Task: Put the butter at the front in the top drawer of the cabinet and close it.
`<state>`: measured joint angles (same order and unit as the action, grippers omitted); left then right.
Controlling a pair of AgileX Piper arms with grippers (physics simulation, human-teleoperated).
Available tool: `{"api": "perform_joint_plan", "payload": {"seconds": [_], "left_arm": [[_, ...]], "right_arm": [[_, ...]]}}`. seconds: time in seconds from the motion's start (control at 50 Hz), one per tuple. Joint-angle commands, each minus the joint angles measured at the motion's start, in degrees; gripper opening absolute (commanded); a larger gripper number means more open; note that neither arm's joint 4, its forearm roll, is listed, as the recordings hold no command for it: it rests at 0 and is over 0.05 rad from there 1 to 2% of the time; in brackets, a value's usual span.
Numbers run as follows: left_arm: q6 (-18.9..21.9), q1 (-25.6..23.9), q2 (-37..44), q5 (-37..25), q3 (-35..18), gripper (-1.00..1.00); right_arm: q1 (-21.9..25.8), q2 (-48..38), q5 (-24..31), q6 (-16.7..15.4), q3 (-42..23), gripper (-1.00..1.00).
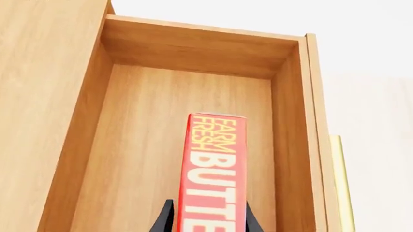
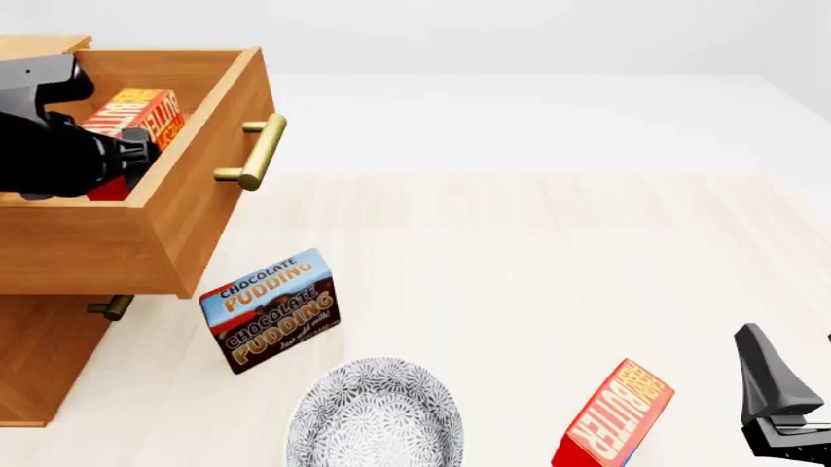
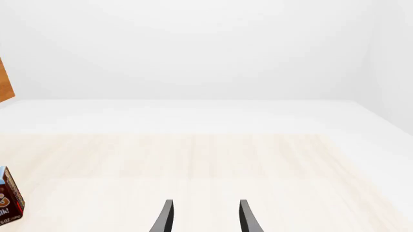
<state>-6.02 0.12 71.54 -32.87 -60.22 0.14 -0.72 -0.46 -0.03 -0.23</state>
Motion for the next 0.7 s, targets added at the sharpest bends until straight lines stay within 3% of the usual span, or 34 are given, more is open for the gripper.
{"api": "perform_joint_plan", "payload": {"seconds": [0.02, 0.7], "left_arm": [[0.88, 0.22, -0.35, -1.01, -0.42, 1.00], [3.99, -1.26, -6.58, -9.74, -5.03, 1.00]], "right_arm": [[-0.02, 0.22, 0.17, 0.01, 0.06, 1.00], [-0.01, 0.23, 0.17, 0.00, 0.06, 1.00]]}}
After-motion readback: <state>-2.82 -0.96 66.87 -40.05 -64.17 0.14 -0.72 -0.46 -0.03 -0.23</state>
